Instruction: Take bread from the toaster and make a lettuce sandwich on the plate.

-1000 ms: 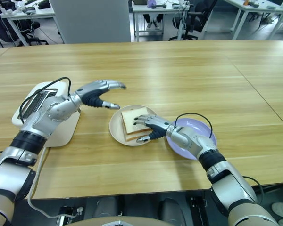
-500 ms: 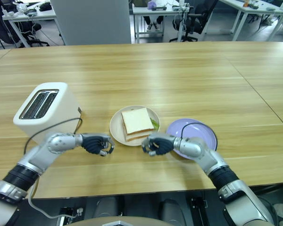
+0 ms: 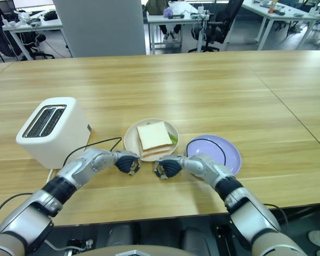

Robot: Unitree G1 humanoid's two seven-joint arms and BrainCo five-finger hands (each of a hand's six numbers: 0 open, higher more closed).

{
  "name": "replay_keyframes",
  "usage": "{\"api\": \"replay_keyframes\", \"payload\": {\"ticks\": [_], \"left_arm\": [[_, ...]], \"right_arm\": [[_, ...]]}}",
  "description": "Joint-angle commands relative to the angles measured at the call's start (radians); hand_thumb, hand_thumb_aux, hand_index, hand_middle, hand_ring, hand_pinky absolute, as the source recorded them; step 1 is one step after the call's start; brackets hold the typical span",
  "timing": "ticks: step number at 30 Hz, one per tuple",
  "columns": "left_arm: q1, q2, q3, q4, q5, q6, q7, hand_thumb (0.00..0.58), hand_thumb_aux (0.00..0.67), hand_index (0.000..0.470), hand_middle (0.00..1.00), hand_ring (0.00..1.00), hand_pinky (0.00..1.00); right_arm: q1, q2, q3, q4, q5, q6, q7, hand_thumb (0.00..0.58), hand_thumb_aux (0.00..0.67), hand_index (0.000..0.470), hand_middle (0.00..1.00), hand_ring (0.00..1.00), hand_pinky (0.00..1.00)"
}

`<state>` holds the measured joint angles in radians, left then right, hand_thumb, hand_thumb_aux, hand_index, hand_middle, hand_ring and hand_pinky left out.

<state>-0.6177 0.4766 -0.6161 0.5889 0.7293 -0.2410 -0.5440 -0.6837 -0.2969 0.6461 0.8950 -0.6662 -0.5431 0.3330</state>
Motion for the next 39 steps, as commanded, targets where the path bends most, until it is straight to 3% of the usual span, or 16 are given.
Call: {"api": "replay_keyframes", "payload": {"ticks": [1,8,15,17,18,19,20,21,22,23,24,25,26,29,34,39], "left_arm": [[-0.134,-0.095,-0.090,0.327,0.147,0.049,0.247,0.580,0.670,0.460,1.00,1.00,1.00],[-0.314,-0.217,-0.124,0.666,0.193,0.103,0.539,0.580,0.670,0.460,1.00,1.00,1.00],[-0.303,-0.181,-0.092,0.645,0.141,0.018,0.554,0.580,0.670,0.460,1.00,1.00,1.00],[-0.271,-0.144,-0.065,0.580,0.108,-0.020,0.547,0.531,0.476,0.327,1.00,1.00,1.00],[-0.245,-0.119,-0.048,0.527,0.088,-0.040,0.544,0.472,0.381,0.262,0.88,0.88,0.88],[-0.206,-0.086,-0.019,0.443,0.057,-0.062,0.536,0.436,0.336,0.231,0.67,0.67,0.67],[-0.160,-0.059,0.019,0.350,0.016,-0.077,0.527,0.000,0.000,0.000,0.15,0.15,0.15],[-0.112,-0.033,0.061,0.250,-0.026,-0.083,0.515,0.000,0.000,0.000,0.00,0.00,0.00],[-0.060,-0.010,0.105,0.149,-0.064,-0.086,0.513,0.000,0.000,0.000,0.00,0.00,0.00],[-0.015,0.010,0.140,0.063,-0.086,-0.092,0.526,0.000,0.000,0.000,0.00,0.00,0.00],[0.025,0.027,0.171,-0.013,-0.103,-0.104,0.543,0.000,0.000,0.000,0.00,0.00,0.00],[0.068,0.038,0.207,-0.092,-0.121,-0.127,0.572,0.000,0.000,0.000,0.00,0.00,0.00],[0.110,0.043,0.247,-0.159,-0.145,-0.149,0.600,0.000,0.000,0.000,0.00,0.00,0.00],[0.196,0.047,0.341,-0.281,-0.153,-0.246,0.747,0.000,0.000,0.000,0.00,0.00,0.00],[0.259,0.033,0.427,-0.326,-0.138,-0.406,0.923,0.000,0.000,0.000,0.00,0.00,0.00],[0.275,-0.006,0.431,-0.334,-0.161,-0.542,0.960,0.000,0.000,0.000,0.00,0.00,0.00]], "right_arm": [[-0.119,0.090,0.107,0.259,-0.172,0.142,-0.256,0.580,0.670,0.460,1.00,1.00,1.00],[-0.268,0.188,0.138,0.447,-0.231,0.305,-0.502,0.580,0.670,0.460,1.00,1.00,1.00],[-0.281,0.136,0.080,0.431,-0.177,0.206,-0.516,0.580,0.670,0.460,1.00,1.00,1.00],[-0.264,0.083,0.048,0.401,-0.145,0.138,-0.522,0.580,0.670,0.460,1.00,1.00,1.00],[-0.253,0.050,0.027,0.377,-0.123,0.099,-0.524,0.580,0.670,0.460,1.00,1.00,1.00],[-0.235,0.008,0.003,0.338,-0.098,0.052,-0.527,0.580,0.670,0.460,0.98,0.98,0.98],[-0.213,-0.035,-0.023,0.291,-0.071,0.007,-0.525,0.580,0.670,0.460,0.93,0.93,0.93],[-0.186,-0.076,-0.052,0.239,-0.043,-0.032,-0.522,0.580,0.670,0.460,0.86,0.86,0.86],[-0.150,-0.122,-0.086,0.167,-0.012,-0.072,-0.529,0.580,0.670,0.460,0.72,0.72,0.72],[-0.112,-0.163,-0.119,0.091,0.009,-0.106,-0.552,0.532,0.478,0.328,0.49,0.49,0.49],[-0.074,-0.199,-0.152,0.014,0.020,-0.133,-0.589,0.040,0.024,0.016,0.05,0.05,0.05],[-0.025,-0.231,-0.200,-0.077,0.035,-0.157,-0.639,0.040,0.024,0.016,0.05,0.05,0.05],[0.029,-0.255,-0.252,-0.167,0.046,-0.173,-0.691,0.000,0.000,0.000,0.00,0.00,0.00],[0.154,-0.296,-0.361,-0.347,0.017,-0.166,-0.823,0.000,0.000,0.000,0.00,0.00,0.00],[0.262,-0.291,-0.448,-0.430,-0.046,-0.152,-0.997,0.000,0.000,0.000,0.00,0.00,0.00],[0.309,-0.245,-0.467,-0.445,0.054,-0.202,-0.936,0.000,0.000,0.000,0.00,0.00,0.00]]}}
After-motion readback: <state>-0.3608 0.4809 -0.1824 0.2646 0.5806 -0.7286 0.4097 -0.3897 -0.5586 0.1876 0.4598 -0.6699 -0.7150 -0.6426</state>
